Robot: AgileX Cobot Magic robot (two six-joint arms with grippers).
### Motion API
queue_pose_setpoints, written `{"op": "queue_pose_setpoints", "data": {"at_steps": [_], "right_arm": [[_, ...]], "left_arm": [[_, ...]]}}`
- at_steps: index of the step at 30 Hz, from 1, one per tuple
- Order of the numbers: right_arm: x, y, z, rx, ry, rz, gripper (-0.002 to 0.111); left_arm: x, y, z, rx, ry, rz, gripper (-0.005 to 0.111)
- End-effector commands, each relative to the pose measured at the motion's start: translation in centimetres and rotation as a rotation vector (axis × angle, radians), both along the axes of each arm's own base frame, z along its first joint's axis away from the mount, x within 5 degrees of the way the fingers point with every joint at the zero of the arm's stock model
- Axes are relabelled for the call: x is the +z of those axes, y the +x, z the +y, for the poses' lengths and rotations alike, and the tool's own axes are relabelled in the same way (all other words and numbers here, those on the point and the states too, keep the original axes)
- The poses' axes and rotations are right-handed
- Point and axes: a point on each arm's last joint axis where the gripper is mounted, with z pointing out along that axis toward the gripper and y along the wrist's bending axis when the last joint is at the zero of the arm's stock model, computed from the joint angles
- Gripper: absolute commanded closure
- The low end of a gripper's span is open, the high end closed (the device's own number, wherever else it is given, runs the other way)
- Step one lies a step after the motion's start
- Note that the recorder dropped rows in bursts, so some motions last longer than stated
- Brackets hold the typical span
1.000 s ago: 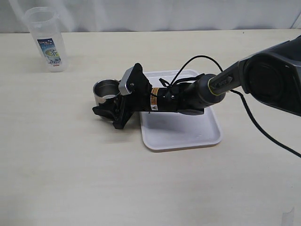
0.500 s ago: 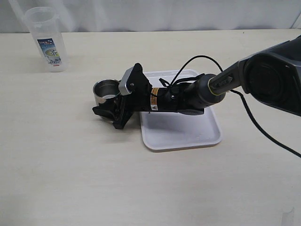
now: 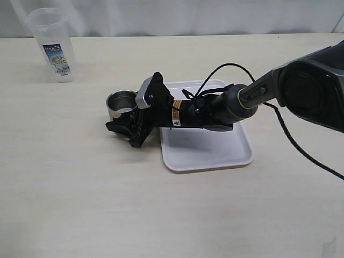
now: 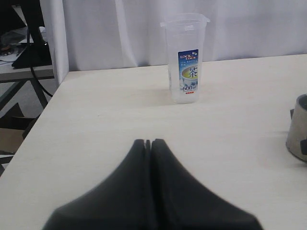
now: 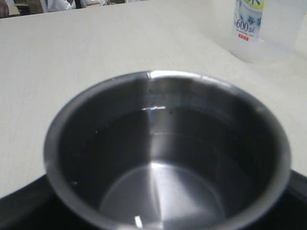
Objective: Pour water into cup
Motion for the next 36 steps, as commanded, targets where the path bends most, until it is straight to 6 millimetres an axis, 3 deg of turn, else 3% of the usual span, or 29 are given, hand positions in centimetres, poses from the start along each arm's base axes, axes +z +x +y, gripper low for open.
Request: {"op": "queue_pose_setpoints", "data": {"at_steps": [1, 28, 36], "right_arm": [[-0.2, 0.0, 0.0, -0.001, -0.015, 0.006, 0.104], [-0.1, 0.0, 0.0, -0.024, 0.011, 0.079, 0.104], [2.4, 0.4, 0.1, -0.027, 0.031, 0.029, 0.104]], "left_arm": [[0.0, 0.0, 0.0, 0.004, -0.005, -0.007, 0.107], [0.0, 0.0, 0.0, 0.004, -0.003, -0.007, 0.107], [0.0, 0.0, 0.0, 0.004, -0.003, -0.007, 0.107]]}}
